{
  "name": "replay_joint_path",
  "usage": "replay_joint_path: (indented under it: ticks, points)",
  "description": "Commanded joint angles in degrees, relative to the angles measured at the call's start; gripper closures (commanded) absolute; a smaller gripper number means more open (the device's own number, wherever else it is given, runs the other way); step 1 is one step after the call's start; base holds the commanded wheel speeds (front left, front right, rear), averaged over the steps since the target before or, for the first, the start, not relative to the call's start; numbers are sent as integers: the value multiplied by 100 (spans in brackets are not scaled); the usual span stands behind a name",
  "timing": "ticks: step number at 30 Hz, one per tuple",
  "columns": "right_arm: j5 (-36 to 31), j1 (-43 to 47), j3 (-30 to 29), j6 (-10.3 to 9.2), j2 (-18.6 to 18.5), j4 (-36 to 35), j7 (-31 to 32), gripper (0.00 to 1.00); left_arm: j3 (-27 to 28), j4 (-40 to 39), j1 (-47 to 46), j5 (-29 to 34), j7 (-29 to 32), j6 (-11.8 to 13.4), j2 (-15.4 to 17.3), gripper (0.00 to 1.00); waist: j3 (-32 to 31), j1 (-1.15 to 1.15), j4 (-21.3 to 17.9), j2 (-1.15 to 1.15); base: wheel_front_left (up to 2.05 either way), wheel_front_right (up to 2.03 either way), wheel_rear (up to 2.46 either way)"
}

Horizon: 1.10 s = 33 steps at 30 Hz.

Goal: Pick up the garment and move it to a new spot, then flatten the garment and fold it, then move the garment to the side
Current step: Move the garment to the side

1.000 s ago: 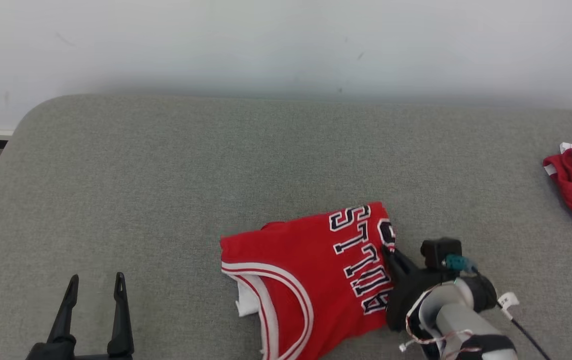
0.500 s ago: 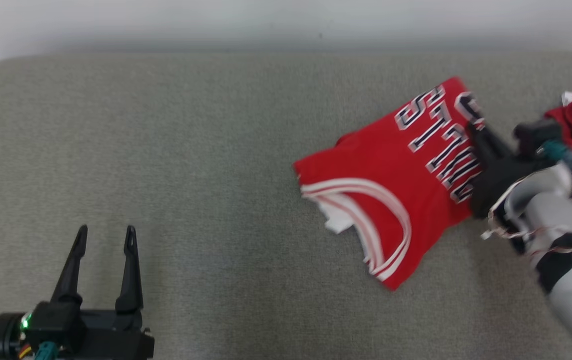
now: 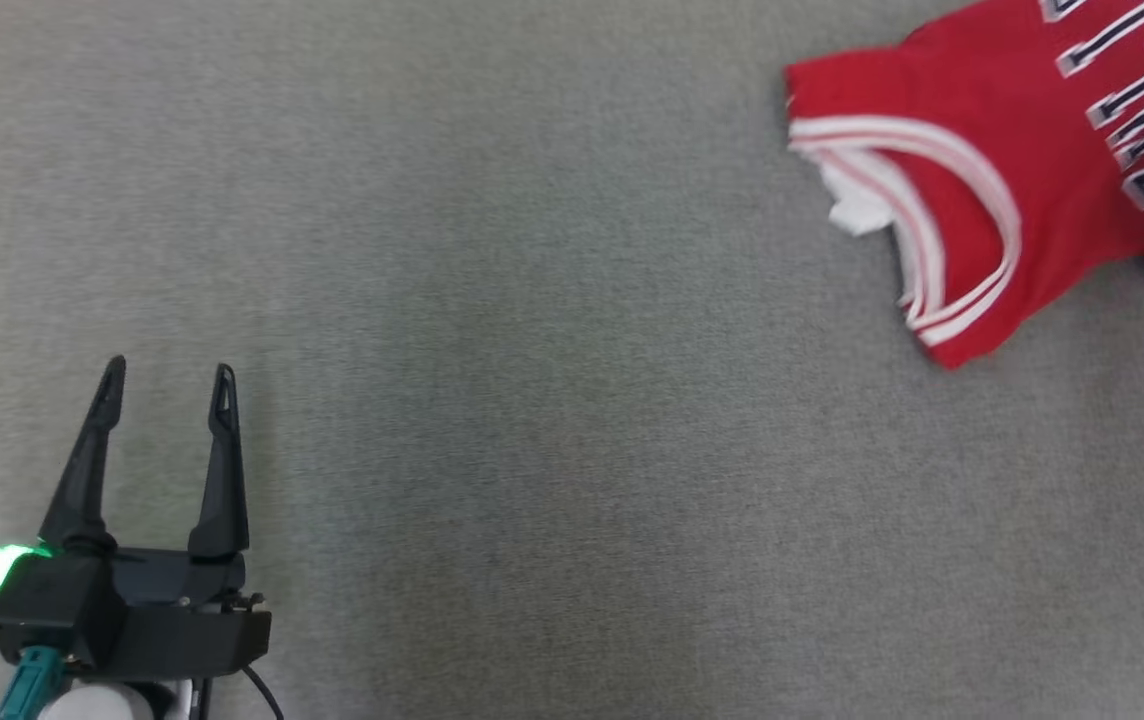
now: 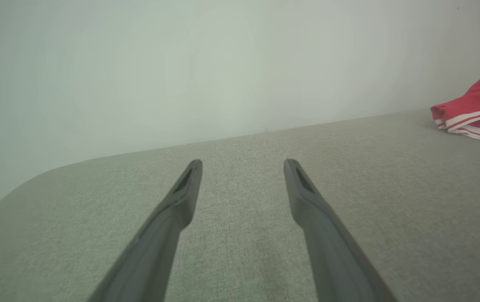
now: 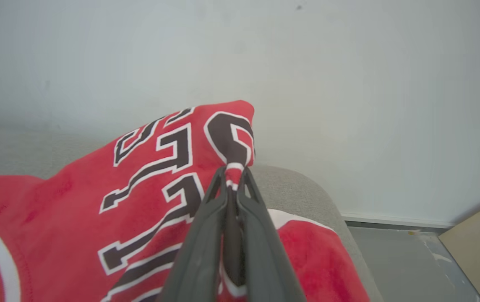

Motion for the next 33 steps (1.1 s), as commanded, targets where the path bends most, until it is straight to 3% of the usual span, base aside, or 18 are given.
replay_joint_path:
  ticks: [1,15,25,26,27,28,33]
  points:
    - [37,-203,0,-2,-149,-12,25,100,21,-142,-94,36,-17,1,74,0,373,-1,-370,-1,0,0,0]
    - [-93,-610,121,-3,-1024,79,183,100,58,-1009,-9,222,-17,63,243,0,826,-1,-695,-1,0,0,0]
    - [-358,-872,30,-3,-1102,210,82,100,45,-1283,-43,280,-16,86,357,0,1058,-1,-788,-1,0,0,0]
    - [-376,-883,16,-3,-1085,234,89,94,42,-1290,-46,284,-16,95,358,0,1065,-1,-789,-1,0,0,0]
    - [-428,-881,41,-3,-1062,266,144,54,39,-1293,-45,281,-16,105,358,0,1062,-1,-791,-1,0,0,0]
    - [-462,-888,59,-3,-1038,284,152,0,37,-1286,-40,276,-16,114,359,0,1045,-1,-791,-1,0,0,0]
    - [-725,-975,-69,-3,-970,513,29,0,88,-1176,26,167,-17,160,315,0,754,-1,-766,-1,0,0,0]
